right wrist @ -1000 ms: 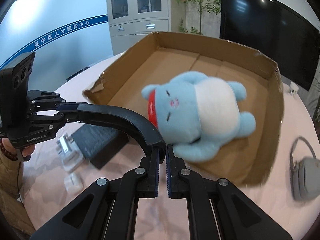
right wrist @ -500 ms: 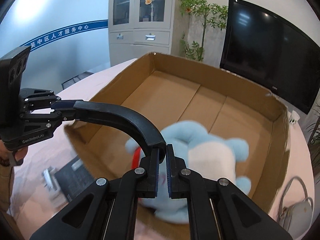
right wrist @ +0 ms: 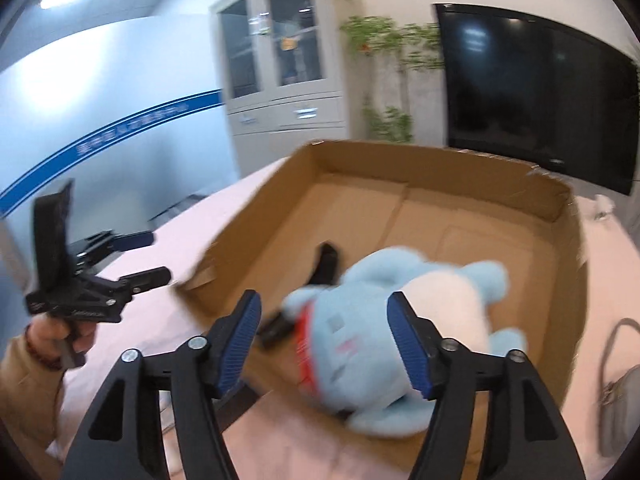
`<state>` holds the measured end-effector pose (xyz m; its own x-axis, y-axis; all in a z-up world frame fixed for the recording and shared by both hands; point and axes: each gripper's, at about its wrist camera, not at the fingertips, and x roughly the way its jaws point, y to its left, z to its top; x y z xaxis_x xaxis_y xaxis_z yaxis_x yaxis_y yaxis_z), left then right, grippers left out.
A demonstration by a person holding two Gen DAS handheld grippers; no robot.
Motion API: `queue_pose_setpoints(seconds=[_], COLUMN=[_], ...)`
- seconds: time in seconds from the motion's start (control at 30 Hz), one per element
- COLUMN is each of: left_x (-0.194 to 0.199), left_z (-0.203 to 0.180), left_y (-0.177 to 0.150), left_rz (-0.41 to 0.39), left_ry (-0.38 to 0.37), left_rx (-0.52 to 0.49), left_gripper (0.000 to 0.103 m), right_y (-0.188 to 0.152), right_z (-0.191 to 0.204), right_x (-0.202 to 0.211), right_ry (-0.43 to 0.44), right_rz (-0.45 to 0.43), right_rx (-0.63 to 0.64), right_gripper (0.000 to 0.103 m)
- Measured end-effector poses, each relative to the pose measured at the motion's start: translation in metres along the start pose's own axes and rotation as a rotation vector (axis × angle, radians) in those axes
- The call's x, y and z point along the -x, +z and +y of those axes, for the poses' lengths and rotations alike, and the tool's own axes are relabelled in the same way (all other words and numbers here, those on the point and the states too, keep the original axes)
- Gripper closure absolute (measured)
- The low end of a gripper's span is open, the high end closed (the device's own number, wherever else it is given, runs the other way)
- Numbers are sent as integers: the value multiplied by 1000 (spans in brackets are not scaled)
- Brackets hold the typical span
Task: Organize objects
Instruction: 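Carry the black strap into the cardboard box and open both grippers, then move both grippers to the white phone stand and close on its sides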
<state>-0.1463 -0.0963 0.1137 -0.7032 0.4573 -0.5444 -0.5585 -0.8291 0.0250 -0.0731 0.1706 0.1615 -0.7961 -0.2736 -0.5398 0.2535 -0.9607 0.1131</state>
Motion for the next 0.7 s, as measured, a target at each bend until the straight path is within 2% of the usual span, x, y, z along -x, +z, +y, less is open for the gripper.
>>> queue_pose_setpoints(seconds=[0.07,0.17,0.37,0.47,0.6,0.67,0.7], left_x=[11,24,31,25,7,4,-2], left_z=[5,7,9,3,-14,-17,-20], left_y=[-20,-54,-110,-126,-142,-139,-138], left_rz=[20,81,218,284,367,354,367], left_ry=[12,8,-51,-72,-142,-196,-216], left_rx=[-17,-57,-112,-169,-278,-276,-275], left_gripper=[1,1,1,1,0,1,1], right_y=[-16,-48,-87,-97,-112,-120,-122], right_z=[19,51,111,133,151,160,163], right_x=[0,-10,-42,-65,-97,-106,-110], right_ry=[85,228,426,438,423,354,347], right_rz=[44,154,307,373,459,462,469], right_rx=[28,70,171,204,240,309,327], right_gripper=[36,36,36,36,36,37,37])
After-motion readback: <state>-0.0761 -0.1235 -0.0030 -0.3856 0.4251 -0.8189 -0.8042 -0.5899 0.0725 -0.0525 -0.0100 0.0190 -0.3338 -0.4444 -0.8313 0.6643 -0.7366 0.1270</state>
